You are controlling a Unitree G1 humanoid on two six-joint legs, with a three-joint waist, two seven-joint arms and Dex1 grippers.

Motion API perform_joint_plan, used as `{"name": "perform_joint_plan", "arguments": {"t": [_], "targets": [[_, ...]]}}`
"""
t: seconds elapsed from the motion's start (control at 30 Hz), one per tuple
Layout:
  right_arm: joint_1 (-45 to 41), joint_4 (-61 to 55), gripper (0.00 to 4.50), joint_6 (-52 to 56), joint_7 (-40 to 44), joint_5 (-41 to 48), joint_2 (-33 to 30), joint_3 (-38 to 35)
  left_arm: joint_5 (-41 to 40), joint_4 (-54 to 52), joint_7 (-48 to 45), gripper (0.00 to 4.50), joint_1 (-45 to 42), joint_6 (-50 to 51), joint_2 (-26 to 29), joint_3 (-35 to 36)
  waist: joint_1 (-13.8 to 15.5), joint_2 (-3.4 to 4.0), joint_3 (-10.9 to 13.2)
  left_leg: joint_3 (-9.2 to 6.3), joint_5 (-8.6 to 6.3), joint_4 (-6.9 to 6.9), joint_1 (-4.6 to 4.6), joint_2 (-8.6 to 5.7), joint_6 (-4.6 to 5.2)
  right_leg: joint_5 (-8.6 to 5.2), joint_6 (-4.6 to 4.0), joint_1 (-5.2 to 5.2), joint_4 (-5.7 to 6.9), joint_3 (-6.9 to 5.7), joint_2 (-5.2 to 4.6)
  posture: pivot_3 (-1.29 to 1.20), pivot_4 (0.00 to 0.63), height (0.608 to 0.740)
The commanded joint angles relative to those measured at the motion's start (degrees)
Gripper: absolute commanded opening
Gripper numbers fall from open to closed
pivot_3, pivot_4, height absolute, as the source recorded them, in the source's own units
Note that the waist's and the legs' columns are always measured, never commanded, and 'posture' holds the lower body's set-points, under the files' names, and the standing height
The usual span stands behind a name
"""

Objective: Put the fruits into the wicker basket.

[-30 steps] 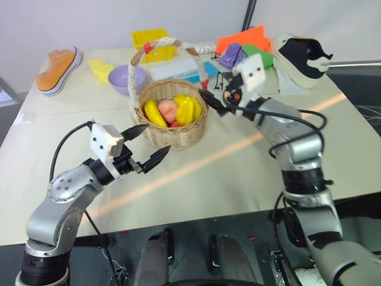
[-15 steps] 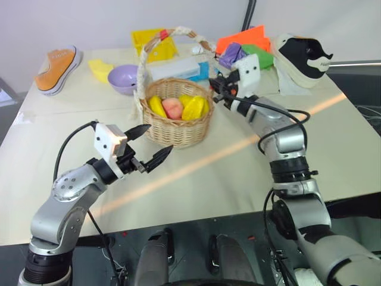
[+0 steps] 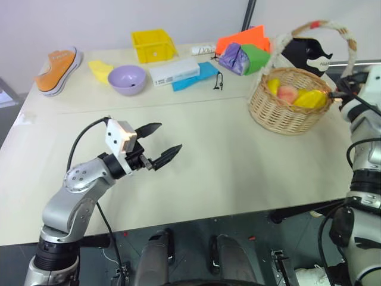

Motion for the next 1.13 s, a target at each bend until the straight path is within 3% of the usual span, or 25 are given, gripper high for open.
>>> {"name": "perform_joint_plan", "arguments": {"t": [0.03,0.07,0.1,0.3,0.5,0.63,0.77,0.9,1.13], "targets": [[-1.8,2.7,0.04,-5.4,0.6,0.1,-1.8,-0.8,0.6,-1.0,-0.3,4.5,-0.7,-1.3,0.0,0.3,-0.3,0.0,0.0,0.0,0.0,0.0,0.0,0.0,0.0,0.0,0.0,0.0,0.0,0.0,0.0,0.0,0.15,0.74],[-1.5,3.0,0.04,-5.9,1.0,0.1,-1.9,-0.5,0.6,-1.1,-0.4,4.5,-0.5,-1.4,0.1,0.4,-0.4,0.0,0.0,-0.01,0.0,0.01,0.0,0.0,0.0,0.0,0.01,0.01,0.01,0.0,0.0,0.0,0.15,0.74],[-1.3,3.3,1.03,-6.3,1.3,0.1,-2.0,-0.4,0.6,-1.2,-0.4,4.5,-0.3,-1.4,0.2,0.5,-0.4,0.0,0.0,-0.01,0.0,0.02,0.0,0.0,0.0,0.0,0.01,0.03,0.01,0.0,0.0,0.0,0.15,0.74],[4.0,-6.9,3.9,-6.5,1.6,-1.9,-2.9,1.4,0.7,-1.8,0.2,4.5,1.5,-1.0,0.6,1.7,0.0,0.0,0.0,-0.06,0.0,0.05,0.01,-0.01,0.0,0.0,0.01,0.09,0.01,0.0,0.0,0.0,0.15,0.74],[16.4,-22.8,3.9,-3.6,7.4,0.8,-5.9,-1.5,1.8,0.9,0.1,4.5,5.0,-0.2,4.5,6.3,0.5,0.01,0.0,-0.08,0.0,0.06,0.06,-0.01,0.0,0.0,0.02,0.13,0.02,0.0,0.0,0.0,0.15,0.74],[26.8,-31.9,3.9,-3.9,16.6,6.3,-6.1,-2.7,2.8,4.3,-0.4,4.5,8.7,-1.2,6.4,10.0,1.0,0.01,0.0,-0.09,-0.01,0.05,0.18,0.01,-0.01,-0.01,0.01,0.23,0.0,-0.01,0.0,0.0,0.15,0.74],[35.9,-43.1,3.9,1.6,26.3,14.9,-3.6,3.8,5.8,9.6,1.8,4.5,11.0,-4.7,5.2,12.3,0.9,-0.06,0.0,-0.14,-0.09,0.01,0.58,0.06,-0.06,-0.14,-0.2,0.69,-0.19,-0.01,-0.03,0.0,0.15,0.74],[35.7,-44.0,3.9,1.9,26.8,14.1,0.4,11.1,6.8,10.0,3.0,4.5,14.0,-6.4,3.2,13.2,0.7,-0.06,0.0,-0.34,-0.18,-0.08,0.82,0.19,-0.12,-0.2,-0.32,0.84,-0.26,0.01,-0.12,0.0,0.15,0.74],[30.1,-37.5,3.9,-0.4,27.1,11.6,5.6,16.8,7.7,9.1,5.1,4.5,18.4,-8.5,1.0,14.8,1.0,-0.08,0.0,-0.38,-0.19,-0.08,0.79,0.16,-0.13,-0.2,-0.34,0.63,-0.28,0.0,-0.18,0.0,0.15,0.74]]}}
